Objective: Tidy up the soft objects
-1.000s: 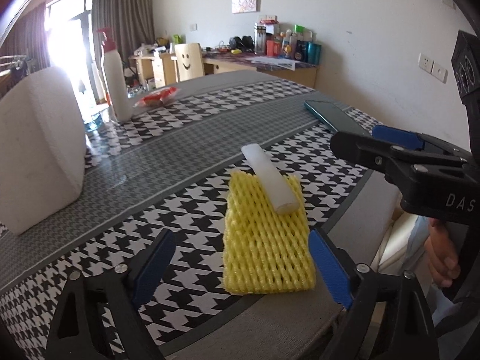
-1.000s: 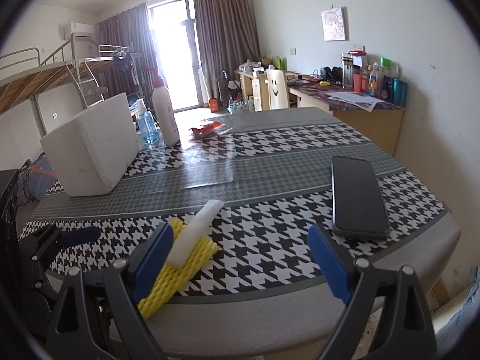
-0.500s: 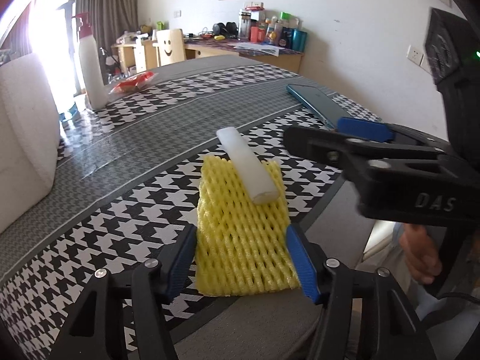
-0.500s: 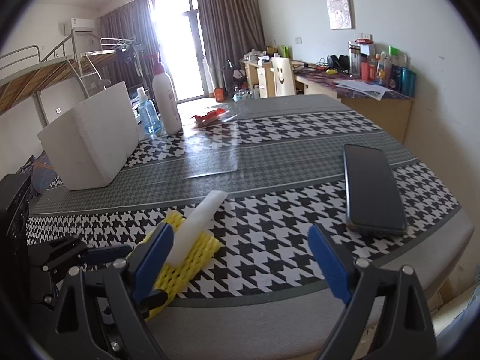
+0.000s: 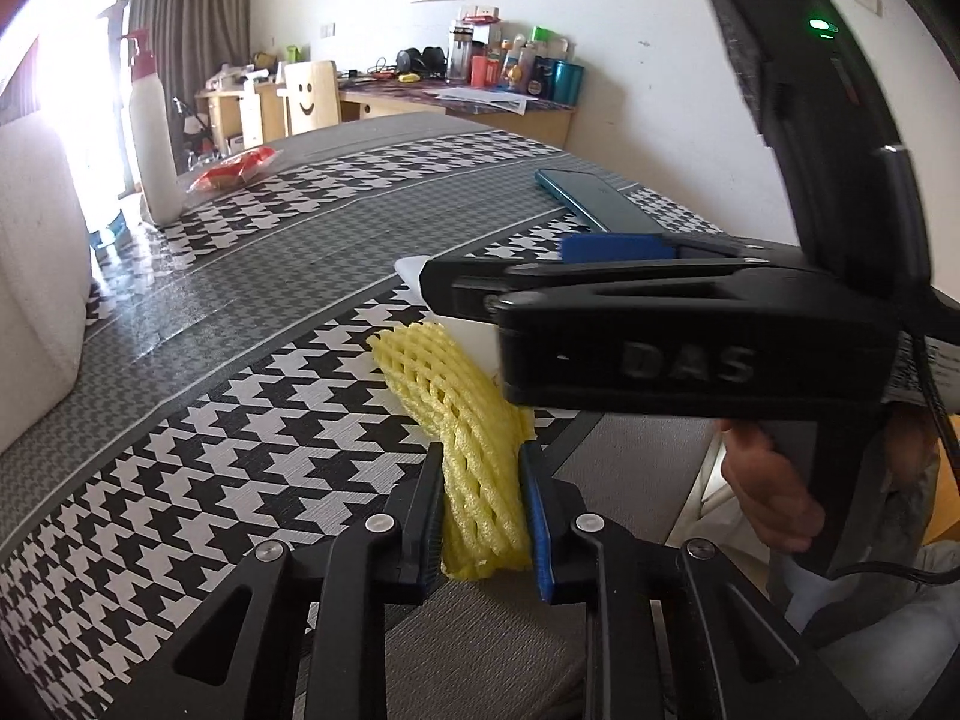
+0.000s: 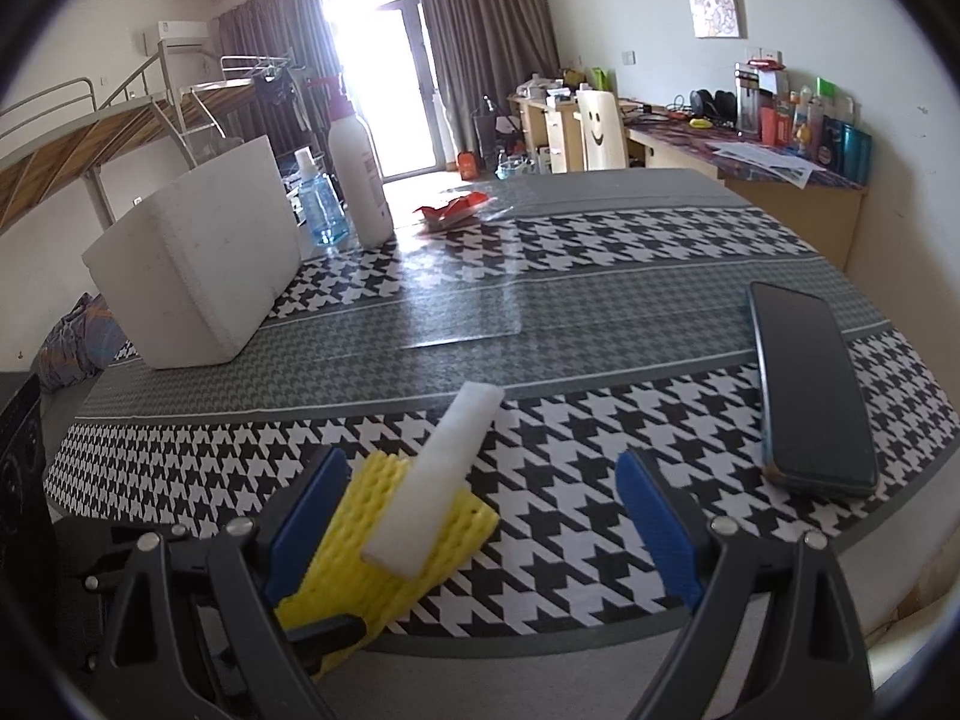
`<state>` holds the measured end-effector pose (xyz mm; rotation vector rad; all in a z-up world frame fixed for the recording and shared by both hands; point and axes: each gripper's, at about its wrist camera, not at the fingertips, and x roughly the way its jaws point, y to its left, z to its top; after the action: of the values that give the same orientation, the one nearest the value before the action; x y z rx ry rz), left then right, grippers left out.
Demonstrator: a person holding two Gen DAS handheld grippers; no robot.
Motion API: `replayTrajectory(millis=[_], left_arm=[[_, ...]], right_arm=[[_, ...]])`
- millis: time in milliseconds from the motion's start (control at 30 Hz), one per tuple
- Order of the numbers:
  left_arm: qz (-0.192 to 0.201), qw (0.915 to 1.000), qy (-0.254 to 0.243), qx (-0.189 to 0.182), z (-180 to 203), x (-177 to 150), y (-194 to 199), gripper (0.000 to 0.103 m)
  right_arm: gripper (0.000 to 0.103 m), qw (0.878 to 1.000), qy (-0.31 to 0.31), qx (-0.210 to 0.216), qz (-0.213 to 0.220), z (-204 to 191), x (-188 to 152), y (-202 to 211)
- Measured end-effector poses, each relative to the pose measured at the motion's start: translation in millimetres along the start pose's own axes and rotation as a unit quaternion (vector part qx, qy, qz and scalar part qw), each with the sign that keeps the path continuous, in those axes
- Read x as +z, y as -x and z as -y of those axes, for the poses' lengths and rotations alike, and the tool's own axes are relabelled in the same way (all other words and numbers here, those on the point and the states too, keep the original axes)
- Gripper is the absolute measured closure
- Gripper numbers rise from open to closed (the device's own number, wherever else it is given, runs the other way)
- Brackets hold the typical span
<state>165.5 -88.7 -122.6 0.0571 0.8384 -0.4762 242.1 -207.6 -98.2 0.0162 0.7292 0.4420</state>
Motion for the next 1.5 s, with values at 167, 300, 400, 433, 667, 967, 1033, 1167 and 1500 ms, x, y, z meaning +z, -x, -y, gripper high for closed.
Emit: replayTrajectory(millis=[167,300,400,433,667,967,1033,1167,1500], left_arm=[[0.002,1.0000,-0.001,0.002,2,-4,4,0.078],[0.001,1.0000,0.000,0.001,3,-4,5,0.078],[0.002,1.0000,-0.001,0.002,4,-4,5,0.078],[0.003,1.0000,-0.001,0.003,4,-4,6,0.078],[0.003,1.0000,-0.003,0.006,7,-2,4,0.078],[0.011,0.9998,-0.010,0.015,10,-5,5,0.078],[0.011,0.9998,-0.010,0.015,11,-6,6,0.078],[0.011,0.9997,-0.012,0.019,15,-7,6,0.079],[0.017,0.9993,-0.020,0.026,21,-9,13,0.082]], right_arm=[[0.030,1.000,-0.008,0.010,-0.027,-2,1,-14],[0.039,0.999,-0.012,0.008,-0.049,-1,-2,-24],[0.044,0.998,-0.014,0.014,-0.055,-2,-1,-28],[0.046,0.998,-0.013,0.013,-0.055,-3,0,-28],[0.057,0.997,-0.015,0.028,-0.065,-6,2,-34],[0.072,0.996,-0.015,0.046,-0.080,-10,4,-39],[0.077,0.994,-0.033,0.059,-0.084,-4,6,-41],[0.082,0.994,-0.040,0.057,-0.081,-1,6,-36],[0.082,0.998,-0.034,0.038,-0.050,3,9,-12]])
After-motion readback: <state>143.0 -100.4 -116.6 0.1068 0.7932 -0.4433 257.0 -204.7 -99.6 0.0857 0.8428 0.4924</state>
